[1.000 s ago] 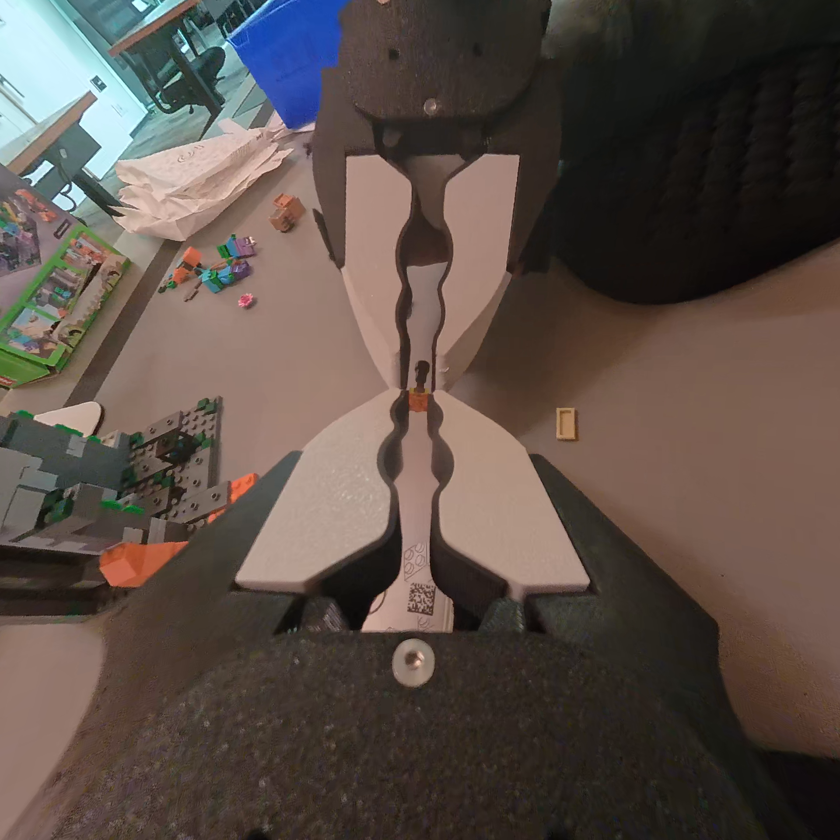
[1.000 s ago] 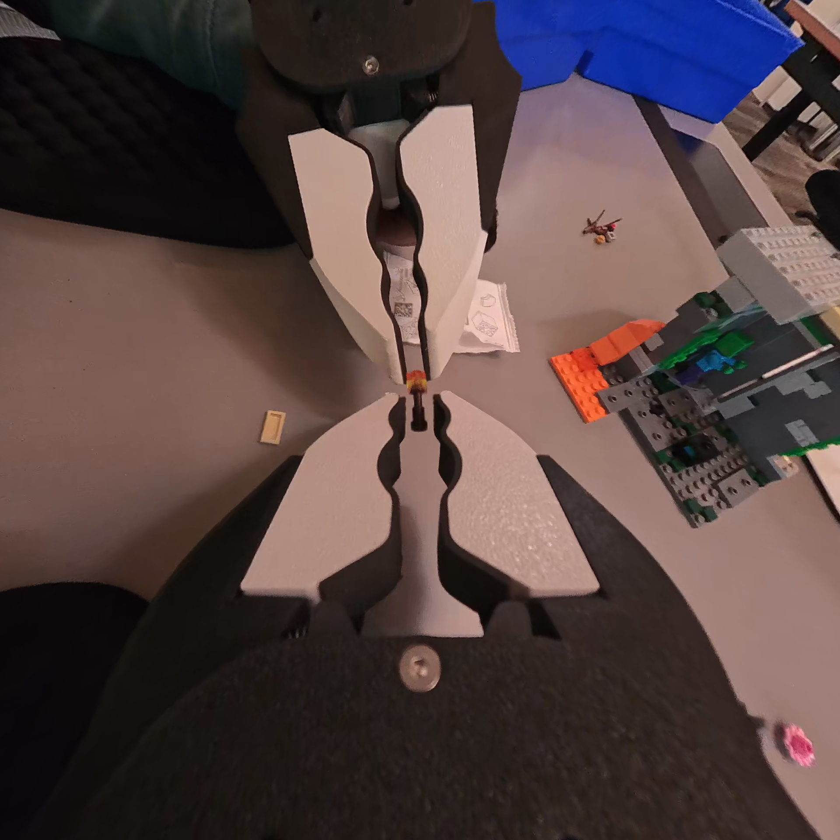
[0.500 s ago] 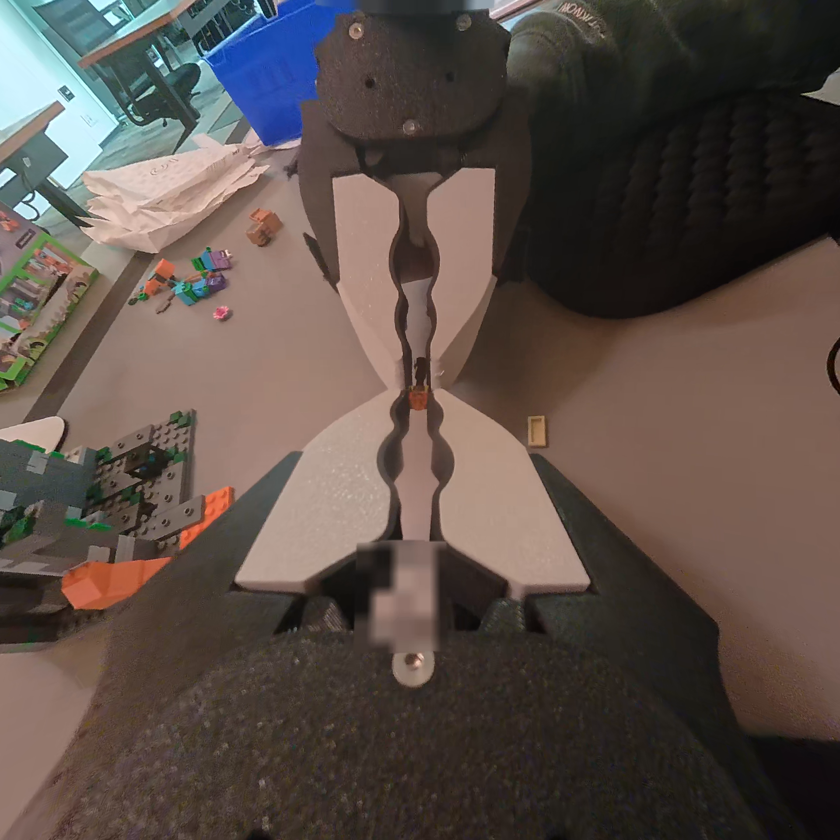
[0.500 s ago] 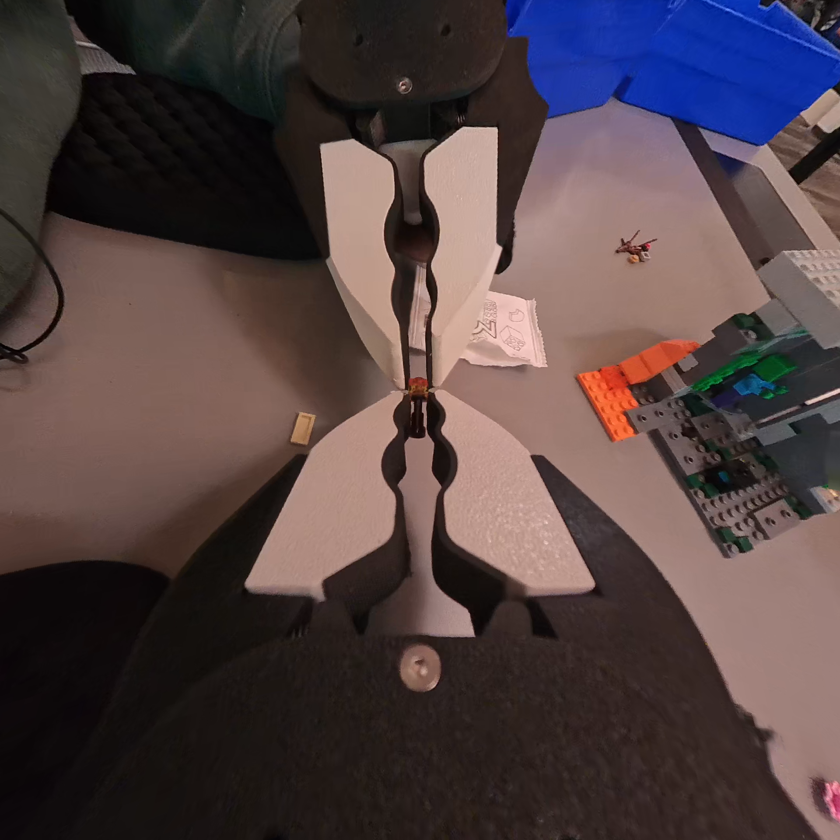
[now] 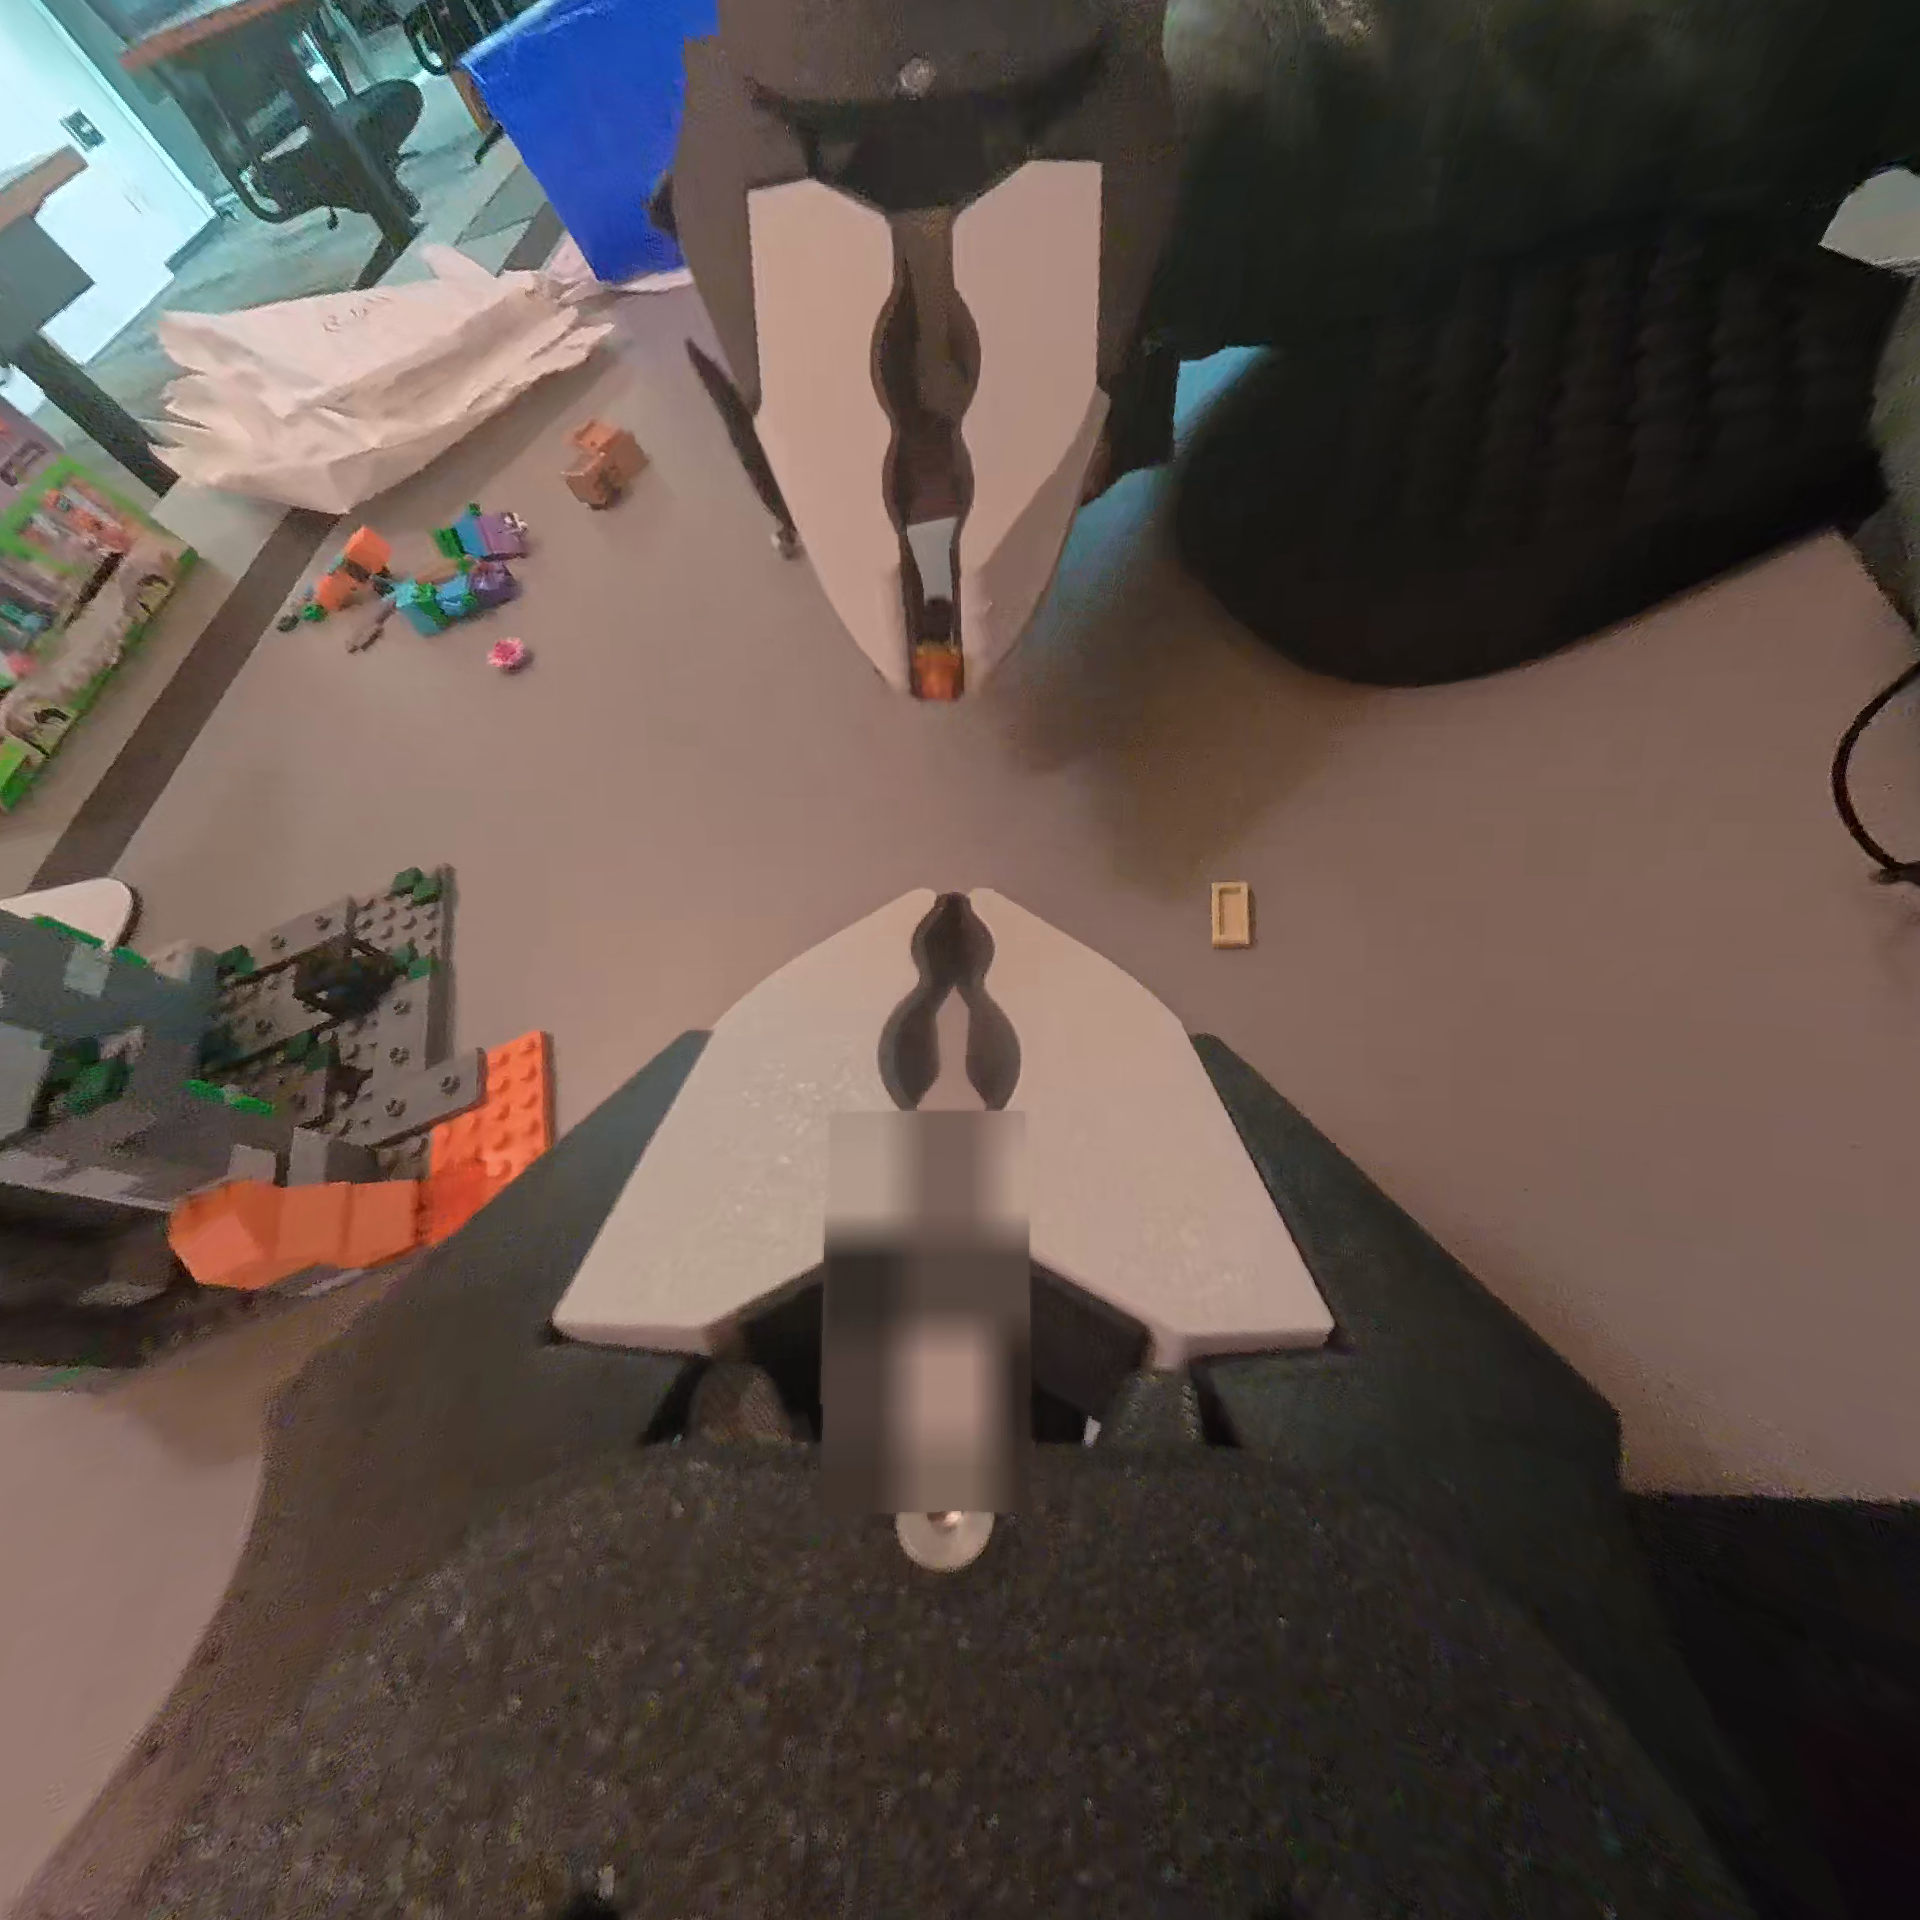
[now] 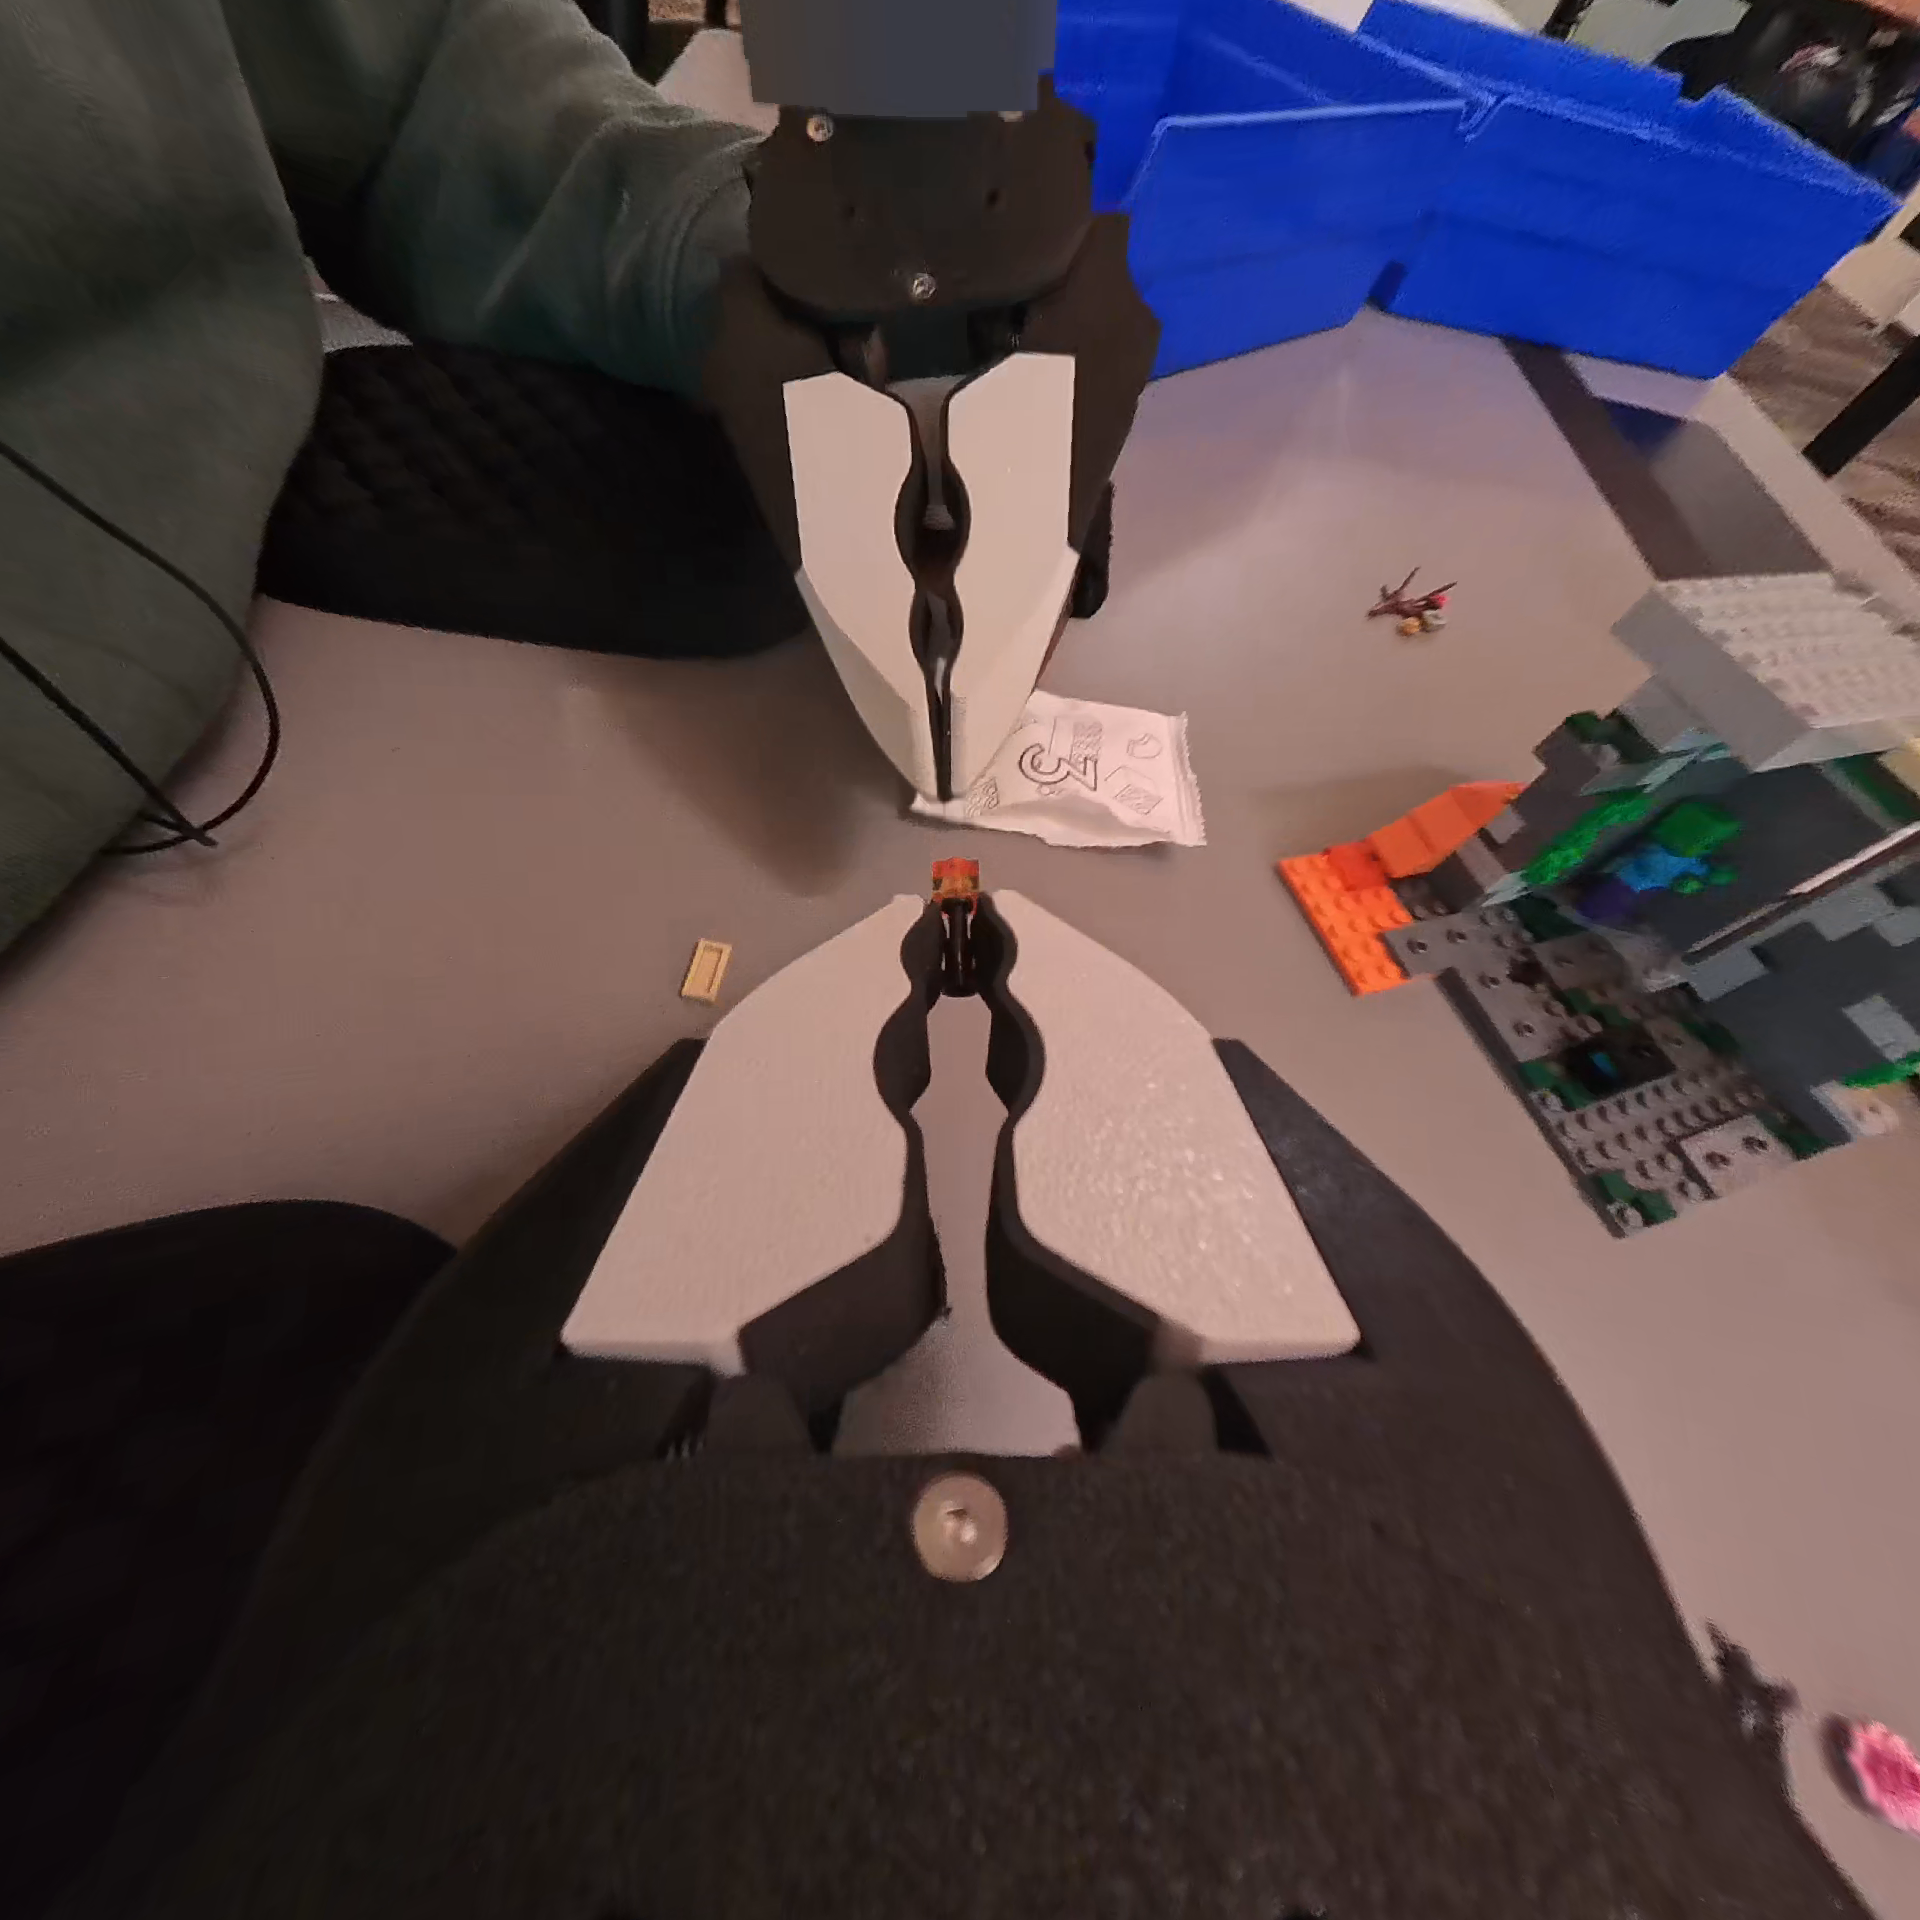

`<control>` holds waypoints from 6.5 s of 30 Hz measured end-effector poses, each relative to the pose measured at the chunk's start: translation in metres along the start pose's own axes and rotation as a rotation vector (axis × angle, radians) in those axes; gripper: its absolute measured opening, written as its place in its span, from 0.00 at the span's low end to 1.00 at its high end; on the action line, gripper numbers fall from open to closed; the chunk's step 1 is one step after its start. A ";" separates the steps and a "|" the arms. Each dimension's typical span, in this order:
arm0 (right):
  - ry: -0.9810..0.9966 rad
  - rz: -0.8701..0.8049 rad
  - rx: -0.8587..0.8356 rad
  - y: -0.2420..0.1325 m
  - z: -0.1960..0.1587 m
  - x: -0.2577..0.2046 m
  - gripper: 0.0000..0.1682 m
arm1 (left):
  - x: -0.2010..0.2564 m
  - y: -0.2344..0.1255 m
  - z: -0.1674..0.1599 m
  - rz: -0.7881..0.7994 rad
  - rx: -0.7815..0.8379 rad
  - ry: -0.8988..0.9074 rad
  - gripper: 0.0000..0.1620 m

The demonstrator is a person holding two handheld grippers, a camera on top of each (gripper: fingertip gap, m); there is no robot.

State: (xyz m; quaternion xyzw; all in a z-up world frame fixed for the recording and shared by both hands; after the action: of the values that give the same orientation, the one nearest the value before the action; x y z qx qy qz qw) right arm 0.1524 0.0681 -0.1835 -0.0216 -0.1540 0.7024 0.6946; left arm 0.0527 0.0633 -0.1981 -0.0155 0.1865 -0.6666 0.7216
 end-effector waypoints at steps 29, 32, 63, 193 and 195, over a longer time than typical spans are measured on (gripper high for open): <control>0.068 0.041 0.002 0.017 -0.010 -0.009 0.04 | 0.013 0.012 0.008 -0.013 0.030 -0.005 0.00; 0.061 0.033 -0.006 0.017 -0.010 -0.009 0.04 | 0.007 0.011 0.007 0.032 0.041 -0.021 0.00; 0.052 0.018 -0.060 0.027 -0.012 -0.014 0.04 | 0.012 0.014 0.002 -0.021 0.026 -0.064 0.05; 0.798 0.280 0.291 0.022 0.024 -0.011 0.06 | 0.018 0.000 0.039 0.175 0.255 0.439 0.04; 0.791 0.285 0.293 0.021 0.025 -0.011 0.05 | 0.019 0.000 0.040 0.170 0.255 0.437 0.04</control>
State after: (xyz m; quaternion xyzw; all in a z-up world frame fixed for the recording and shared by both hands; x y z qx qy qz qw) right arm 0.1260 0.0527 -0.1676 -0.2110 0.2292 0.7432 0.5921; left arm 0.0649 0.0361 -0.1659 0.2353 0.2531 -0.6093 0.7137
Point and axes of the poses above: each gripper's, where its closed fingertips meet, y out along the fingers, z out of its top, x = y × z across the jaws, the point moved 4 cm from there along -y, back along the fingers, and after that the axes turned 11 degrees about x, right-handed, at the moved point
